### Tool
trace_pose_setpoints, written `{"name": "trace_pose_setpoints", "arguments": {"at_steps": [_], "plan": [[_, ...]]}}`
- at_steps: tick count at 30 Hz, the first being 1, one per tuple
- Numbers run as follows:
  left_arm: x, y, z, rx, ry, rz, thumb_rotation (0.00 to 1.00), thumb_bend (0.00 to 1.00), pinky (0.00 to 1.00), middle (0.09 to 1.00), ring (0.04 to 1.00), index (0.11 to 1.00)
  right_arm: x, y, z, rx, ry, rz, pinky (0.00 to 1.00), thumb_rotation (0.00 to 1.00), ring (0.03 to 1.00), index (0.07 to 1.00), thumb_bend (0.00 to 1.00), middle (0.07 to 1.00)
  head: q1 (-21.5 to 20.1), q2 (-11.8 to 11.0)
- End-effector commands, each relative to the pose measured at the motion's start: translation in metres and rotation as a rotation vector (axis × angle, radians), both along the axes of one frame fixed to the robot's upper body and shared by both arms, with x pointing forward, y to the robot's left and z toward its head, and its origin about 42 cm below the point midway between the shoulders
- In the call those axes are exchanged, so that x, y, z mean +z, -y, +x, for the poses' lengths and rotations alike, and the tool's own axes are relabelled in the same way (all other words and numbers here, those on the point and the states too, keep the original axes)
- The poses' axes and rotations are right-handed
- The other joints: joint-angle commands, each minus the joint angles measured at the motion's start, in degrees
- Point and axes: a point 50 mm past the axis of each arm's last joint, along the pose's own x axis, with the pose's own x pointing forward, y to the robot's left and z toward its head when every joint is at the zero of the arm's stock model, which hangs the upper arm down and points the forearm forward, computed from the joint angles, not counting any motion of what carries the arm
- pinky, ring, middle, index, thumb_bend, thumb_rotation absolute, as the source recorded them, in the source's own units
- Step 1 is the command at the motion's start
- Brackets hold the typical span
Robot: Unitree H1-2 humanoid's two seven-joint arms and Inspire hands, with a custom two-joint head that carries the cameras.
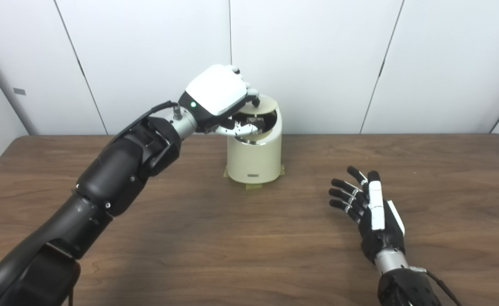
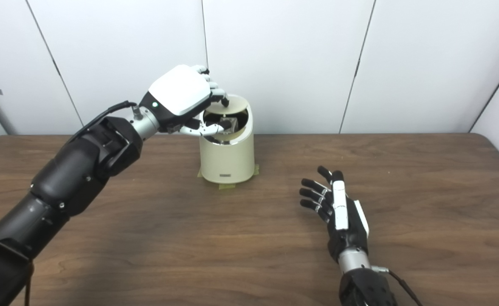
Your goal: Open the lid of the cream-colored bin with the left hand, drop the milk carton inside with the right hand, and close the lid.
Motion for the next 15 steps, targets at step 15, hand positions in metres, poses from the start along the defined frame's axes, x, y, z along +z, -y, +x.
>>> {"name": "trace_pose_setpoints", "arguments": {"at_steps": [15], "plan": [[-0.007,0.003,-0.011,-0.032,0.061,0.035,0.85,0.44,0.85,0.704,0.769,0.69,0.025,0.0,0.006,-0.008,0.061,0.0,0.64,1.0,0.709,0.885,0.54,0.71,-0.7,1.0]]}}
